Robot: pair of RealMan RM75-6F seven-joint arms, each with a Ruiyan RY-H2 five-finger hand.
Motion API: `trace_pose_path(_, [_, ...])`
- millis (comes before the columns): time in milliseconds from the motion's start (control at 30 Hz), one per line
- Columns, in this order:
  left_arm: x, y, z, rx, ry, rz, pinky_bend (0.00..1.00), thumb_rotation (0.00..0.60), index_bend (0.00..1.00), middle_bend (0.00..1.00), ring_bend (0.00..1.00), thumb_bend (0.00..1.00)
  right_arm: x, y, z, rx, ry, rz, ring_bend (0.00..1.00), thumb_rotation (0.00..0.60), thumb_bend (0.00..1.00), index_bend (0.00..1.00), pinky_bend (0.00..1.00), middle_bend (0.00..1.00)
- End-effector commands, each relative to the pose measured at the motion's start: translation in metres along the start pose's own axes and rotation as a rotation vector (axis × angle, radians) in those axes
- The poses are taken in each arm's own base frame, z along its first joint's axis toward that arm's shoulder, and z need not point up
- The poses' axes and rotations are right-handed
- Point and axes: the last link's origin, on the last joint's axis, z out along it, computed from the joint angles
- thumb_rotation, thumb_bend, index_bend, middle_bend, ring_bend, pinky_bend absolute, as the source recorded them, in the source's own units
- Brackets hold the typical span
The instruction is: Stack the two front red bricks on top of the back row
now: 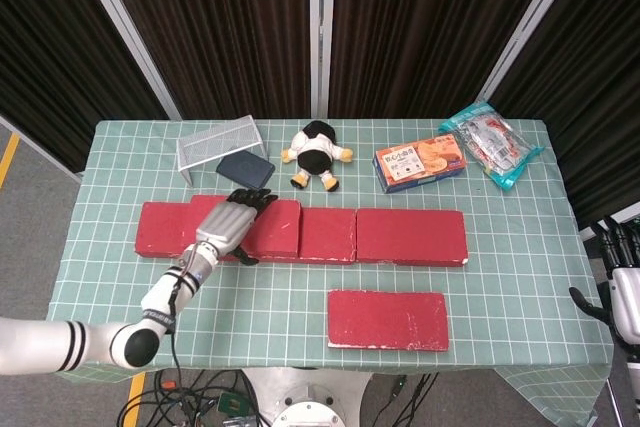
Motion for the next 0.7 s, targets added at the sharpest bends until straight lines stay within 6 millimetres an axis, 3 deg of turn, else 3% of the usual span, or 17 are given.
trace_pose_path(33, [0.013,-0.020,-0.045,0.040,0.068,0.015,0.00,0.600,0.04,0.00,0.00,0.00,0.006,-0.008,-0.007,0.038,0.006,0.012,0.00,0.600,0.13,0.00,0.00,0.00])
trace_pose_path(200, [0.018,-0.054,-0.107,0.117,0.167,0.019,0.00,0.600,0.04,0.00,0.00,0.00,0.008,-0.030,-0.018,0.122,-0.018,0.058,0.00,0.600,0.09,0.00,0.00,0.00])
trace_pose_path(367, [0.006,-0.098,-0.157,0.229,0.239,0.013,0.00,0.600,0.05,0.00,0.00,0.00,-0.001,-0.058,-0.029,0.236,-0.121,0.061,0.00,0.600,0.04,0.00,0.00,0.00])
trace_pose_path(700, [-0.027,-0.161,-0.202,0.236,0.391,-0.005,0.00,0.600,0.05,0.00,0.00,0.00,-0.035,-0.120,-0.032,0.419,-0.340,0.017,0.00,0.600,0.00,0.00,0.00,0.00])
